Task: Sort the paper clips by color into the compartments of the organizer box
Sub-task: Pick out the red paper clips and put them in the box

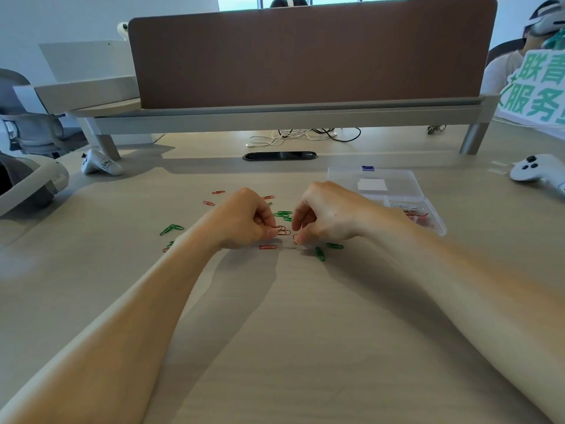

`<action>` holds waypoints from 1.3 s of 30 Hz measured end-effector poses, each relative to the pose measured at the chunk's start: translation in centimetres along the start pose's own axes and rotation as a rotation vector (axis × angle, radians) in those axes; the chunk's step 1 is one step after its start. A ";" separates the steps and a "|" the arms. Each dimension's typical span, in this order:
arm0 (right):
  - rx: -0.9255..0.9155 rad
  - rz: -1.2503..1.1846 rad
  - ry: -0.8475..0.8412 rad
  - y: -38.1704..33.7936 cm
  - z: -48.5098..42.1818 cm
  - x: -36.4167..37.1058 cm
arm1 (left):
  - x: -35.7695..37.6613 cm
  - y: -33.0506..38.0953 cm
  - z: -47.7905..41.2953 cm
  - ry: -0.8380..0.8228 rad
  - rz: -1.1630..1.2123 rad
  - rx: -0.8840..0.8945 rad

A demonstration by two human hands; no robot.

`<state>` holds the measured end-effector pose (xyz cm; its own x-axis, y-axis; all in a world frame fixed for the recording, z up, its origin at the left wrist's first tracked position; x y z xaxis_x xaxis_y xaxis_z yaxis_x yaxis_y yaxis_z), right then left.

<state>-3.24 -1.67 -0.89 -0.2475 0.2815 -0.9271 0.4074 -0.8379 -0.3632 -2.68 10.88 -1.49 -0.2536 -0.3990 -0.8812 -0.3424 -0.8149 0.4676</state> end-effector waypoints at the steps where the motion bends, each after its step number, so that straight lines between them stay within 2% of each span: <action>1: 0.004 0.007 0.000 0.0 -0.1 0.1 | -0.3 -0.3 0.0 0.011 0.012 -0.006; 8: 0.040 0.089 -0.025 0.0 -0.7 0.9 | 0.3 -0.8 0.6 -0.068 -0.008 -0.029; 18: 0.055 0.136 -0.027 -0.1 -0.5 1.4 | 1.2 1.0 0.8 -0.090 -0.227 -0.019; 23: 0.039 0.099 -0.016 -0.2 -0.2 1.0 | 1.5 0.8 0.8 -0.120 -0.236 -0.020; 29: 0.020 -0.048 0.088 0.8 0.6 -1.3 | 1.4 0.7 0.8 -0.061 -0.187 -0.013; 39: 0.070 0.099 -0.040 0.5 0.2 0.5 | 1.5 0.6 0.6 -0.043 -0.126 0.004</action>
<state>-3.30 -2.06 -1.51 -0.2444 0.1785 -0.9531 0.3692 -0.8918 -0.2616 -3.84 10.04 -2.50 -0.2472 -0.2754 -0.9290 -0.3776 -0.8556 0.3541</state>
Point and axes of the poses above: each hand's wrist, its own z-axis away from the middle knuckle, its own x-axis out of the palm, y = z × x, the point moved 7 cm from there along -z, towards the middle knuckle, and after that the axes turned 8 degrees about -y, right-handed, at the moved point
